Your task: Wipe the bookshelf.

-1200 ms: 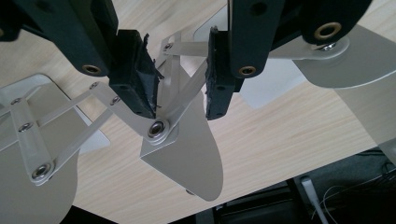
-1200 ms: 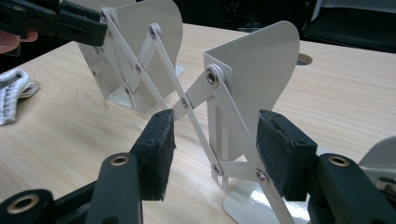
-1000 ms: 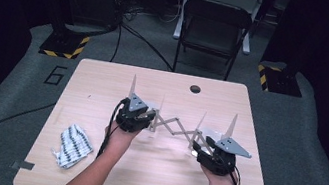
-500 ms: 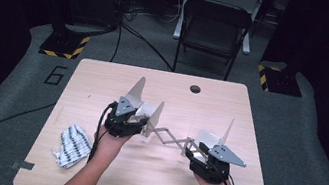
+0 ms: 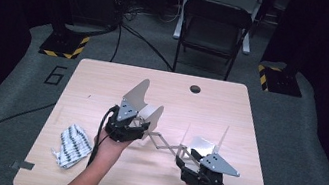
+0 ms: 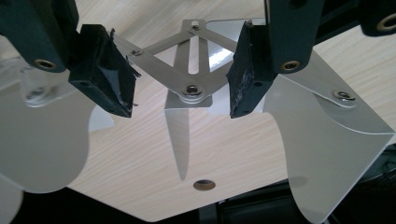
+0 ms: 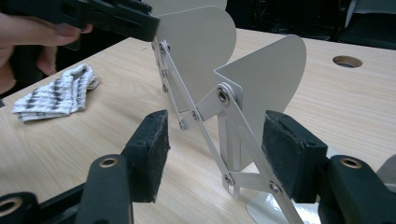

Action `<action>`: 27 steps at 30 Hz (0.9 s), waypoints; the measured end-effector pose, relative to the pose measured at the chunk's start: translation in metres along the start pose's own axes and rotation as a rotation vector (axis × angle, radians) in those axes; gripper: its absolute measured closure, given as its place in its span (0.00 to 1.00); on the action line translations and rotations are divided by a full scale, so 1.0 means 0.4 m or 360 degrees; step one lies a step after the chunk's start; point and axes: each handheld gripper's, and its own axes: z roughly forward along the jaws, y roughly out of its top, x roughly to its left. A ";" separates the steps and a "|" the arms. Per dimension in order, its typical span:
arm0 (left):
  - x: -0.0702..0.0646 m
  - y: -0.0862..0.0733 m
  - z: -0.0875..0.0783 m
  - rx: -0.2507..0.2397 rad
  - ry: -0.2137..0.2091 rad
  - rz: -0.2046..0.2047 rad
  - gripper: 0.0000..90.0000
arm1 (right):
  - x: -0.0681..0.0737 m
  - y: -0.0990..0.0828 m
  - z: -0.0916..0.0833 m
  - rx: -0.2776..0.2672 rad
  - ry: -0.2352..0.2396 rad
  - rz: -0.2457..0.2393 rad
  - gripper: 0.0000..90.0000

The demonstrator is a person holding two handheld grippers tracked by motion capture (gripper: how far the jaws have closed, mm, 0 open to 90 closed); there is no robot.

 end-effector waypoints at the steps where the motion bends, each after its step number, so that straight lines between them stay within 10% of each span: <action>1: -0.001 0.000 0.006 0.0009 0.0025 -0.0002 0.45 | 0.001 0.000 0.000 0.0000 0.0000 -0.0004 0.46; 27: 0.058 -0.016 -0.022 0.0001 0.0144 -0.0031 0.48 | -0.063 0.111 -0.075 -0.0143 -0.0006 -0.0024 0.47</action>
